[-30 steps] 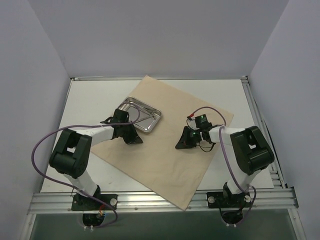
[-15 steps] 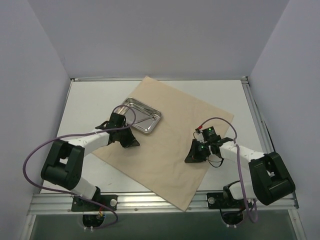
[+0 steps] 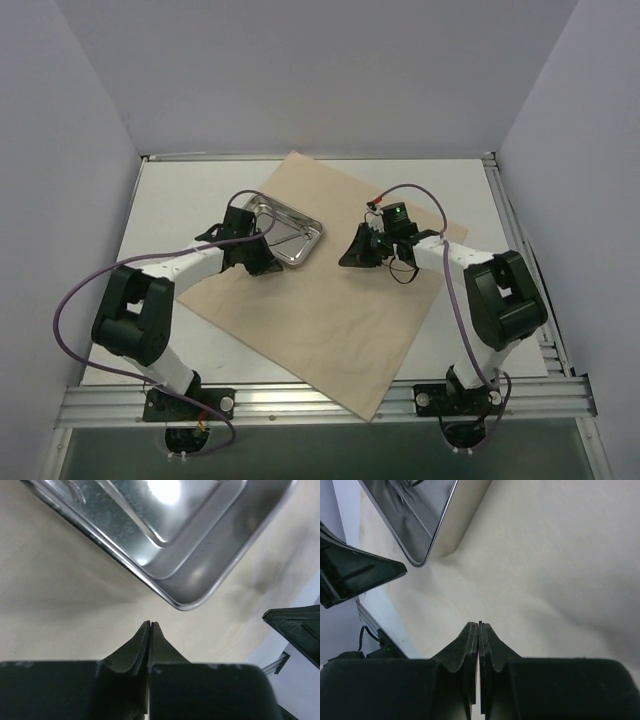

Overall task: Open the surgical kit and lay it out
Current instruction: Smooth out the surgical kit at the center of the board.

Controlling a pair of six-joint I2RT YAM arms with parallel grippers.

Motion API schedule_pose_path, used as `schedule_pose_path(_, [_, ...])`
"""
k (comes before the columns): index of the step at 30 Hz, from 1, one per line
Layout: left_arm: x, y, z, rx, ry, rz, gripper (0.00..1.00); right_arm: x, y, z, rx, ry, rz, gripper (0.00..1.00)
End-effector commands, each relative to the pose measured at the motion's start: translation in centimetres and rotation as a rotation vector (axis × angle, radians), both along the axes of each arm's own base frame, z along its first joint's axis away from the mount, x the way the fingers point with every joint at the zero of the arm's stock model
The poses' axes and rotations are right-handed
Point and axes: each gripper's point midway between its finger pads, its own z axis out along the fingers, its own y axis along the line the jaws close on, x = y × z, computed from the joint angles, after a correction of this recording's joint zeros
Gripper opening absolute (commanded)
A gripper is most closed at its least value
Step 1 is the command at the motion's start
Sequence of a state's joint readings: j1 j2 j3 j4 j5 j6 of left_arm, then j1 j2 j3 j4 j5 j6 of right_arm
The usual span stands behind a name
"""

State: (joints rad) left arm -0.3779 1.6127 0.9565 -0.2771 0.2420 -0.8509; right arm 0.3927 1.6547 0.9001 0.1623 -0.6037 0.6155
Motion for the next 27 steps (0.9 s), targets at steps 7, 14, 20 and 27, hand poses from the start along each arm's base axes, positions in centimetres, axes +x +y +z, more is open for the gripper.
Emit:
schedule_pose_path(7, [-1.7,0.9,-3.9,0.02,0.082,0.002,0.02,5.1,3.3,2.2,0.026,-0.106,0.005,0.17])
schedule_pose_path(14, [-3.6,2.2,-4.6,0.065,0.114,0.011,0.02,8.8,3.4,3.4,-0.132,-0.189,0.032,0.64])
schedule_pose_path(20, [-3.8,2.5,-2.7,0.069,0.056,-0.011,0.02,10.3,3.4,3.8,-0.334,-0.291,0.073,1.0])
schedule_pose_path(27, [-2.9,3.2,3.3,0.112,-0.118,-0.035,0.02,12.4,1.0,4.4,-0.36,-0.332,-0.009,1.0])
